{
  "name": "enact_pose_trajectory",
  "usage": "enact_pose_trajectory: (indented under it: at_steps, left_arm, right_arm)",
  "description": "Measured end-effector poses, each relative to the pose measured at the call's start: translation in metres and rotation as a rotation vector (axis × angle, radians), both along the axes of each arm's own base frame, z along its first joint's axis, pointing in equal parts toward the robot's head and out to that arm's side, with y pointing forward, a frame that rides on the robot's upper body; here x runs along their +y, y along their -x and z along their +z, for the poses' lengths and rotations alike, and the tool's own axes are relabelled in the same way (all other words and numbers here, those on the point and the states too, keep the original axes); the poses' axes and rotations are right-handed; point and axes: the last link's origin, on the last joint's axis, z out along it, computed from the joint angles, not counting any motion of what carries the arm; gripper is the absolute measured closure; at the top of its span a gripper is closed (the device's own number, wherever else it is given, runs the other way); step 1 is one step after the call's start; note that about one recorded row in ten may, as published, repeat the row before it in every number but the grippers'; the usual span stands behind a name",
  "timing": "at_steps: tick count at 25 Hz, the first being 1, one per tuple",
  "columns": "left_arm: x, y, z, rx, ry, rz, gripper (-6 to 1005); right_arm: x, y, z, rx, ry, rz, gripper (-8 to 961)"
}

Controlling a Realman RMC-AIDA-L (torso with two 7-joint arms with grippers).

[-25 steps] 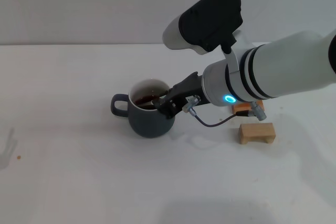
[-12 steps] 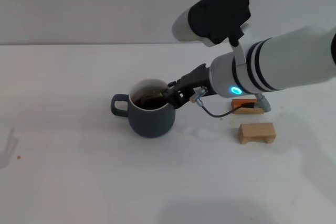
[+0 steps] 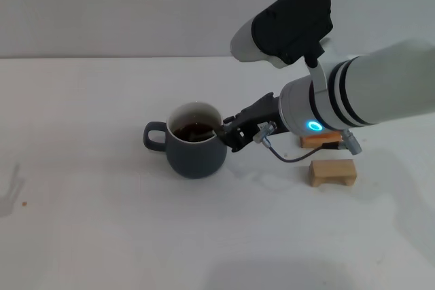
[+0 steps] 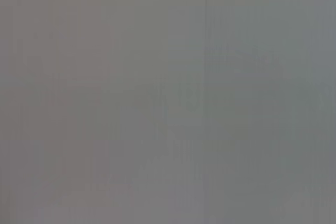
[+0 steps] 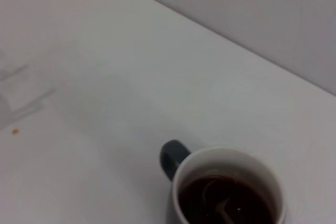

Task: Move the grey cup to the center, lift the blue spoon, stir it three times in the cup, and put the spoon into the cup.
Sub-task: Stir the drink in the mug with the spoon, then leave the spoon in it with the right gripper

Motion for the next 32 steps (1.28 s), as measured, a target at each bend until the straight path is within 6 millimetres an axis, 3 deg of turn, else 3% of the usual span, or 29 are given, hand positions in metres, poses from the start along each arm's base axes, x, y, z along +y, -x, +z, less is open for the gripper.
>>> enact_pose_trajectory:
  at_steps: [12, 32]
  left_arm:
    - [0.000, -0.001, -0.001, -0.001, 0.006, -0.004, 144]
    - [0.002, -0.001, 0.000, 0.007, 0.008, -0.006, 144]
  right_arm:
    - [-0.011, 0.013, -0.009, 0.020, 0.025, 0.046, 799]
    - [0.011, 0.023, -0.012, 0.087, -0.060, 0.089, 814]
